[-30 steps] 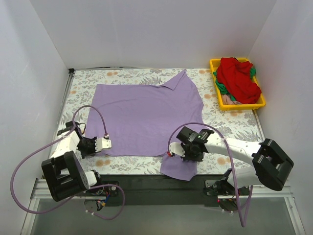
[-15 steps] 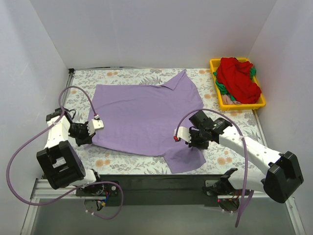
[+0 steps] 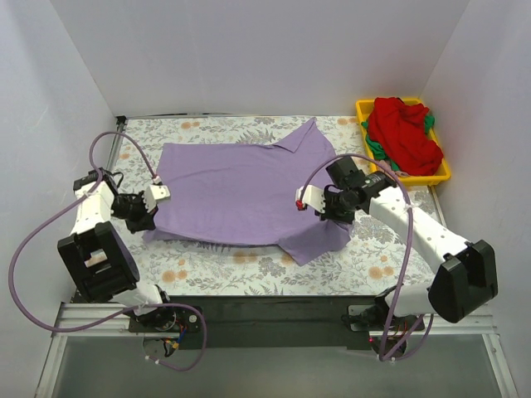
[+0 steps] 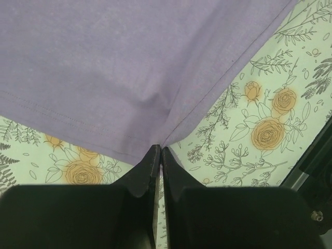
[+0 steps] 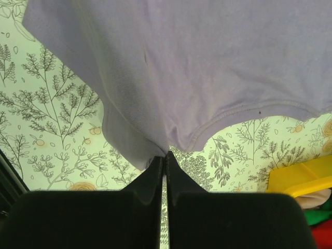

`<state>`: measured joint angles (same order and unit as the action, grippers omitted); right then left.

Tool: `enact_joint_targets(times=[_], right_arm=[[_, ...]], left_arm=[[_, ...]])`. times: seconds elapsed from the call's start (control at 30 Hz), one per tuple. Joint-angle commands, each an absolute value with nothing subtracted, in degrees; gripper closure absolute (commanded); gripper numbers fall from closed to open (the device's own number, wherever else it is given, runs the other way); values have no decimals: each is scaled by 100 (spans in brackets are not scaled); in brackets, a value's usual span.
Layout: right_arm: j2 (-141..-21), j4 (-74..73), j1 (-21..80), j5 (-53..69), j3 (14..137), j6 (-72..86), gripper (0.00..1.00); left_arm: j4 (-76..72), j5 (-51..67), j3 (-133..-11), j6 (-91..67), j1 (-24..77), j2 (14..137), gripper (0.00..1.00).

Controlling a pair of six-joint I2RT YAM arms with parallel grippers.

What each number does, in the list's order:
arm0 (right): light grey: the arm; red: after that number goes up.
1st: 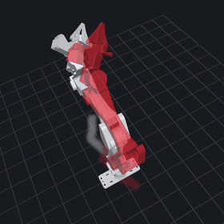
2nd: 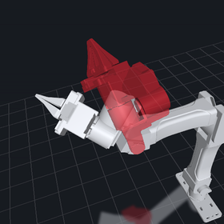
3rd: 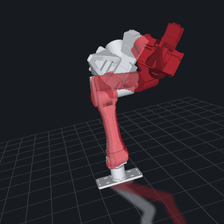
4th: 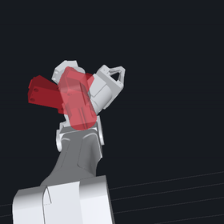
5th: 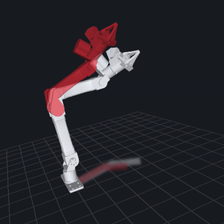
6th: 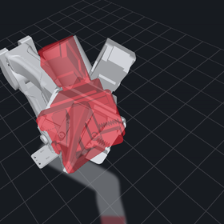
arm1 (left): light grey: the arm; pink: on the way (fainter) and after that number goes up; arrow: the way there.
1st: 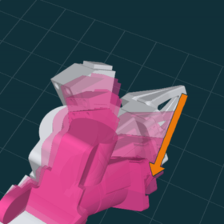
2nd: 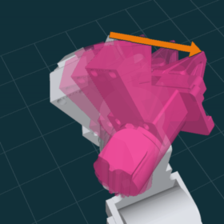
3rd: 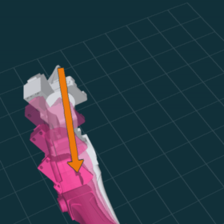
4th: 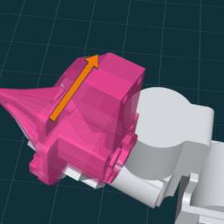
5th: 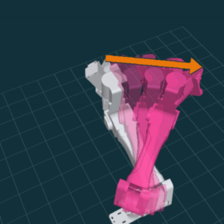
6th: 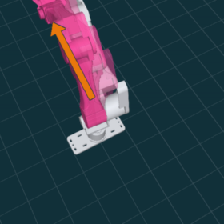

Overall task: Fold and stack the t-shirts
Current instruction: Fold the tshirt

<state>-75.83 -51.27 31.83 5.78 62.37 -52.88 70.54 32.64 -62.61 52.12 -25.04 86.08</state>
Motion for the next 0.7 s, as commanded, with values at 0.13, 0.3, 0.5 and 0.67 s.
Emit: enact_joint_targets(times=[0.13,0.3,0.5,0.67], right_arm=[[-8147,-5300,2839,633,7048,-5950,99],[-8595,-5317,2699,642,7435,-6117,99],[-9131,-5352,2523,668,7988,-6275,99],[-9430,-5370,2452,650,8174,-6416,99]], left_arm=[[6777,3647,-6881,4905,-2531,8867,100],[6688,3718,-7276,4694,-2505,9193,100],[6487,3665,-7470,4474,-2435,9527,100],[6302,3586,-7629,4254,-2242,9720,100]])
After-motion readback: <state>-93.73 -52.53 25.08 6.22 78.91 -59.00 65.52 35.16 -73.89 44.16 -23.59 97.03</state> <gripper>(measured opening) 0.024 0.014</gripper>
